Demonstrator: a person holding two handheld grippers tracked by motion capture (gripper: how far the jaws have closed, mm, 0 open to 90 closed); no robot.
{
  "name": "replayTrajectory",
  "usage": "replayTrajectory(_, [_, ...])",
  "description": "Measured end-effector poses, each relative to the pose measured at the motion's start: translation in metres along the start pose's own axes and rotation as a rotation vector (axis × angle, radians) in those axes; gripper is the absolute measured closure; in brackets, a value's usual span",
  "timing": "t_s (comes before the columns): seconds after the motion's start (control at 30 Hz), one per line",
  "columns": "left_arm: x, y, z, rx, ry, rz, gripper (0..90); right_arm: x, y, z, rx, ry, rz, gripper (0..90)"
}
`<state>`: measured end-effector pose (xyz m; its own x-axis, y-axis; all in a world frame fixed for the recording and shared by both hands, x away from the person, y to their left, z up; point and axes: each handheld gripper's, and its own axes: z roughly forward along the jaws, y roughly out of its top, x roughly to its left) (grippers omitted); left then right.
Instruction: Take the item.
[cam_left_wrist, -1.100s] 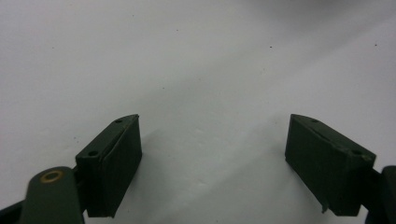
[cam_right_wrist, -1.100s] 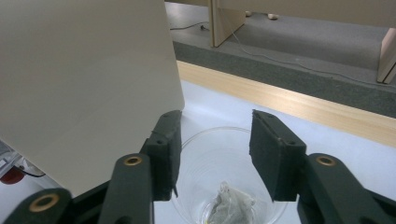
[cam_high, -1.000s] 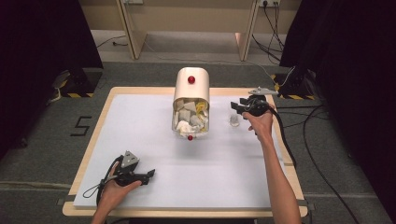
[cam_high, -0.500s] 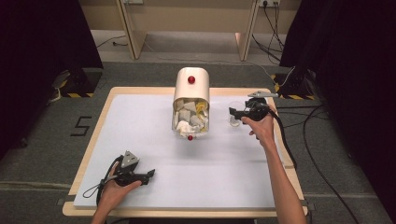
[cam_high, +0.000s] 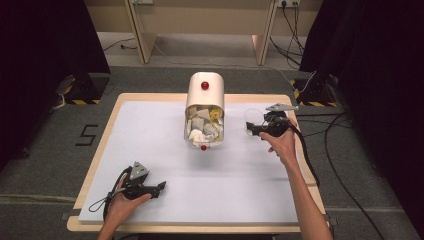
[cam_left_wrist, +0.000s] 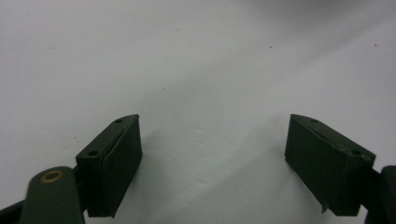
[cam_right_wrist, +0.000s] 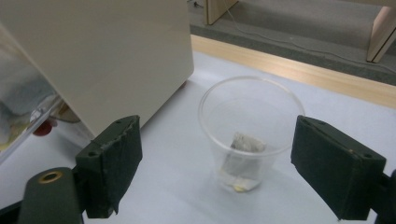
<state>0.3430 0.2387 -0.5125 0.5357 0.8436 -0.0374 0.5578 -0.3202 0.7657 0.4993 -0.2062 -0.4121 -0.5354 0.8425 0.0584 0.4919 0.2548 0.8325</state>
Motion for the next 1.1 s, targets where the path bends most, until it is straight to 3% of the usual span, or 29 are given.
replayTrajectory(0.47, [0.0,0.0,0.0,0.0,0.0,0.001,18.2,0.008,-0.027,-0.017,0.032,0.0,-0.03,17.3])
replayTrajectory(0.63, [0.0,0.0,0.0,0.0,0.0,0.001,18.2,0.008,-0.035,-0.023,0.03,0.013,-0.019,17.6])
replayTrajectory(1.1, [0.0,0.0,0.0,0.0,0.0,0.001,18.3,0.016,-0.056,-0.027,0.043,0.033,-0.03,17.9])
